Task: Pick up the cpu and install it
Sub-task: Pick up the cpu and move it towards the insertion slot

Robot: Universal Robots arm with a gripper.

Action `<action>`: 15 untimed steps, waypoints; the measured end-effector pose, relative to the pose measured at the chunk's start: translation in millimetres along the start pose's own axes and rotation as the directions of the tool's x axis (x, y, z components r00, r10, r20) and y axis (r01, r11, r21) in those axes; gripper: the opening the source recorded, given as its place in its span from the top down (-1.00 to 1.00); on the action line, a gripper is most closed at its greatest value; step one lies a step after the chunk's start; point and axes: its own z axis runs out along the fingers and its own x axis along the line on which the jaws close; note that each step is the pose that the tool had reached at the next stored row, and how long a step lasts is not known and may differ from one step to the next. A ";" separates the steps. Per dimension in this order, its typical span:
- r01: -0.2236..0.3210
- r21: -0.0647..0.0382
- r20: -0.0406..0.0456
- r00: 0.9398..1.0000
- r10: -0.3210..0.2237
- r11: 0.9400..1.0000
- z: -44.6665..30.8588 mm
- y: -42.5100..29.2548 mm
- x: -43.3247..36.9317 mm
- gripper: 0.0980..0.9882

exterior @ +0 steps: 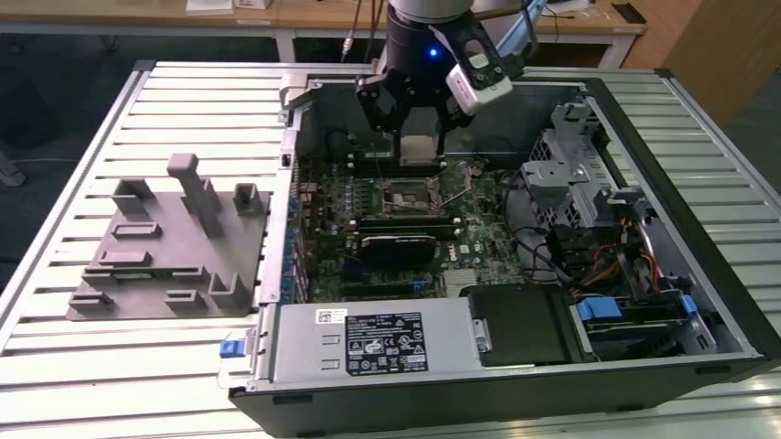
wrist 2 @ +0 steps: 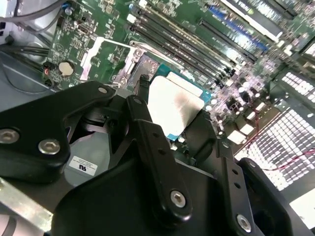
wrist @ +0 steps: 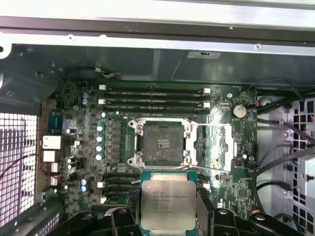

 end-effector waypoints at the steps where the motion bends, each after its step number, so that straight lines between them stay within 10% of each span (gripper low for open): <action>1: 0.000 0.000 0.000 1.000 0.000 1.000 1.2 1.5 0.0 0.00; 15: 0.000 0.000 -0.010 1.000 0.000 1.000 30.1 19.3 1.2 0.00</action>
